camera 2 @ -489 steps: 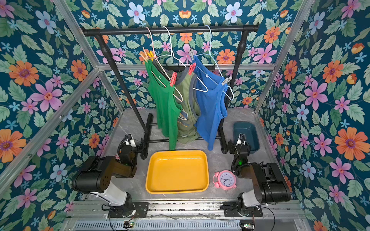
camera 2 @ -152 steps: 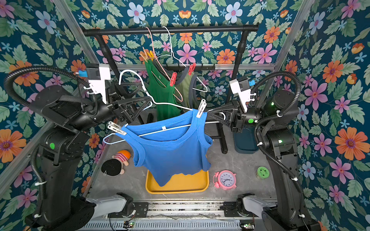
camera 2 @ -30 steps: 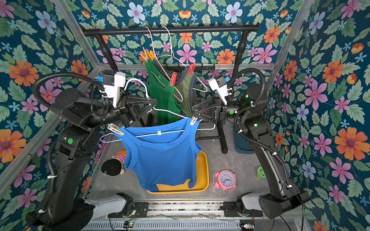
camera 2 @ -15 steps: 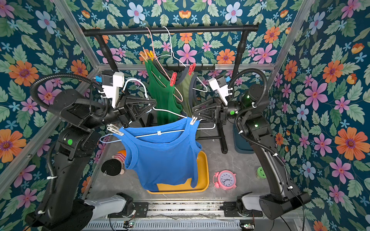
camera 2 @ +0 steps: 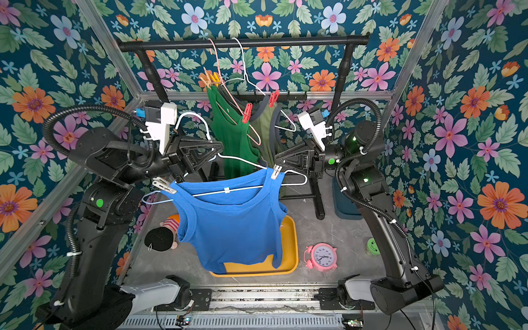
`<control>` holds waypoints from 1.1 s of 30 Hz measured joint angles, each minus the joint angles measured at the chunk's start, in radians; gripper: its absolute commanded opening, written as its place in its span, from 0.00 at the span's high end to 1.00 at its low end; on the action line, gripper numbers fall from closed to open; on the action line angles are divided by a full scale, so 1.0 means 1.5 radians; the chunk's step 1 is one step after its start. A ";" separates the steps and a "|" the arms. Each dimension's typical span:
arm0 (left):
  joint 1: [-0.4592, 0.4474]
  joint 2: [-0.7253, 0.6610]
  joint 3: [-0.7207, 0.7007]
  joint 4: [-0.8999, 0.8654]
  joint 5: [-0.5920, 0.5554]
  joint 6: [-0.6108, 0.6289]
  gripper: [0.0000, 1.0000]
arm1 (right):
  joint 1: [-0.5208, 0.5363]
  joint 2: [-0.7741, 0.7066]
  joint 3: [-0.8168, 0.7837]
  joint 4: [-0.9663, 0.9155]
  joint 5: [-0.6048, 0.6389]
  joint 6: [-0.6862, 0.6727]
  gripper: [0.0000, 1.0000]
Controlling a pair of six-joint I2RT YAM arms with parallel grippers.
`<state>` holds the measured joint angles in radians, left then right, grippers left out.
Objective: Remove the clothespins securing tank tops to the hanger
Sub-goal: Remove the clothespin from the hanger.
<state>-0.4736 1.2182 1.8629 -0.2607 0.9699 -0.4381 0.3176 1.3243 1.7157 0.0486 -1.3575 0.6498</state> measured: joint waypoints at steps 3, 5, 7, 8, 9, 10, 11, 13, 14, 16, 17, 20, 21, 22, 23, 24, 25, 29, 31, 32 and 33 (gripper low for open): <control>0.000 0.000 0.000 0.000 0.000 0.000 1.00 | 0.000 0.000 0.002 0.000 0.000 0.000 0.83; 0.000 0.000 0.000 0.000 0.000 0.000 1.00 | 0.000 0.000 0.002 0.000 0.001 0.000 0.83; 0.000 -0.001 0.000 0.000 0.000 0.000 1.00 | 0.000 0.000 0.004 0.000 0.002 0.000 0.83; 0.000 -0.001 0.000 0.000 0.000 0.000 1.00 | 0.000 0.000 0.005 -0.001 0.003 0.000 0.86; 0.000 -0.001 0.000 0.000 0.000 0.000 1.00 | 0.000 0.000 0.009 -0.001 0.004 0.000 0.87; 0.000 -0.002 0.000 0.000 0.000 0.000 1.00 | 0.000 0.000 0.014 -0.003 0.005 -0.001 0.87; 0.000 -0.002 0.000 0.000 0.000 0.000 1.00 | 0.000 0.000 0.019 -0.004 0.006 -0.001 0.89; 0.000 -0.002 0.000 0.000 0.000 0.000 1.00 | 0.000 0.001 0.027 -0.005 0.010 -0.003 0.90; 0.000 -0.002 0.000 0.000 0.000 0.000 1.00 | 0.000 0.001 0.030 -0.006 0.011 -0.003 0.90; 0.000 -0.002 -0.001 -0.001 0.000 0.001 1.00 | 0.000 0.003 0.036 -0.006 0.014 -0.003 0.90; 0.000 -0.002 -0.001 -0.001 0.000 0.001 1.00 | 0.000 0.004 0.038 -0.006 0.016 -0.003 0.90; 0.000 -0.002 -0.003 -0.001 0.000 0.003 1.00 | 0.000 0.006 0.043 -0.006 0.018 -0.003 0.91; 0.000 -0.002 -0.004 -0.001 0.000 0.004 1.00 | 0.000 0.007 0.046 -0.008 0.019 -0.003 0.92; 0.000 -0.002 -0.004 -0.001 -0.001 0.006 1.00 | 0.000 0.007 0.049 -0.011 0.021 -0.003 0.92; 0.000 -0.003 -0.004 -0.001 -0.001 0.009 1.00 | 0.000 0.007 0.054 -0.016 0.022 -0.004 0.92; 0.000 -0.003 -0.004 -0.002 -0.001 0.013 1.00 | -0.001 0.008 0.062 -0.024 0.026 -0.009 0.92; 0.000 -0.004 -0.005 -0.002 -0.001 0.013 1.00 | -0.001 0.011 0.075 -0.037 0.030 -0.019 0.92; 0.000 -0.007 -0.007 -0.008 -0.003 0.018 1.00 | -0.013 0.024 0.121 -0.078 0.040 -0.040 0.91; 0.000 -0.010 -0.008 -0.019 -0.008 0.023 1.00 | -0.031 0.030 0.128 -0.081 0.045 -0.039 0.90; 0.000 -0.011 -0.008 -0.024 -0.010 0.031 1.00 | -0.039 0.032 0.128 -0.081 0.046 -0.039 0.90; 0.000 -0.012 -0.008 -0.031 -0.013 0.033 1.00 | -0.050 0.033 0.125 -0.081 0.048 -0.036 0.91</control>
<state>-0.4736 1.1995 1.8503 -0.3065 0.9497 -0.3889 0.2424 1.3735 1.9034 -0.0727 -1.2861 0.5957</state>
